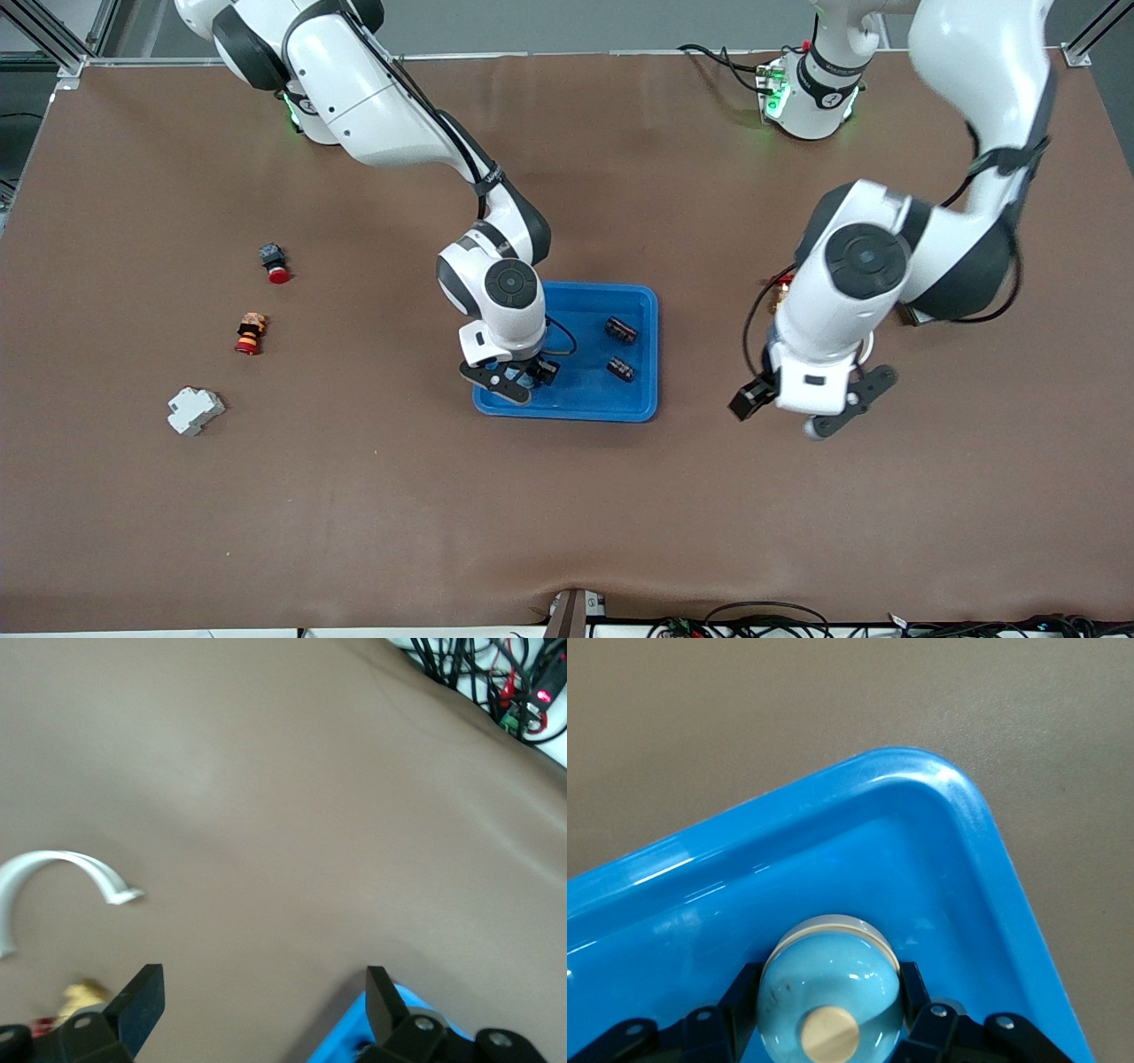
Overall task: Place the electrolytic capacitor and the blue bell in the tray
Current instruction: 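Open the left gripper in the tray while the right gripper lowers the bell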
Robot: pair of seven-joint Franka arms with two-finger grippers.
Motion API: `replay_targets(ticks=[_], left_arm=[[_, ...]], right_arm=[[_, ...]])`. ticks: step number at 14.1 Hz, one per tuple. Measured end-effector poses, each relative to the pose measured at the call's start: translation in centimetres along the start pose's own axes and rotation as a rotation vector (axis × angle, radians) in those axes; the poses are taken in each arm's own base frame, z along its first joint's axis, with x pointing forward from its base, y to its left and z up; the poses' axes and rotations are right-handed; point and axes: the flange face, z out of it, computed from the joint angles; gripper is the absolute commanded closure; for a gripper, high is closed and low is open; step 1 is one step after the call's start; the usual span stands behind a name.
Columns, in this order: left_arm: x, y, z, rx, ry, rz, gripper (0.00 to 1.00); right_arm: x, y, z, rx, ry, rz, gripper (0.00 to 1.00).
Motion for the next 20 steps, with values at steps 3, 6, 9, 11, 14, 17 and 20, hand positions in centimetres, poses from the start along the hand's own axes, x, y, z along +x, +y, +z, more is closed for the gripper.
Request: replay_targets(ticks=[3, 6, 9, 11, 14, 17, 20], left_arm=[[1.8, -3.9, -5.1, 0.055, 0.023, 0.078, 0.0], [2.8, -7.1, -8.6, 0.11, 0.025, 0.127, 0.0], [2.5, -8.6, -11.0, 0.136, 0.022, 0.227, 0.0], [3.4, -10.6, -12.7, 0.111, -0.005, 0.295, 0.0], [6.0, -16.5, -16.1, 0.069, -0.063, 0.33, 0.0], [6.2, -21.3, -19.8, 0.083, -0.081, 0.399, 0.0], [6.4, -24.7, -21.7, 0.07, -0.085, 0.484, 0.0]], right_arm=[[-0.1, 0.0, 0.2, -0.005, 0.009, -0.01, 0.0], [-0.5, 0.1, 0.4, -0.043, 0.018, -0.036, 0.0], [-0.2, 0.0, -0.5, -0.084, 0.009, -0.048, 0.0], [0.5, -0.4, -1.7, -0.084, 0.013, -0.043, 0.0], [1.2, -0.9, -3.1, -0.063, 0.02, -0.032, 0.0], [2.6, -0.7, -4.5, -0.071, 0.003, -0.038, 0.0], [5.8, 0.2, -6.8, -0.08, -0.045, -0.095, 0.0]])
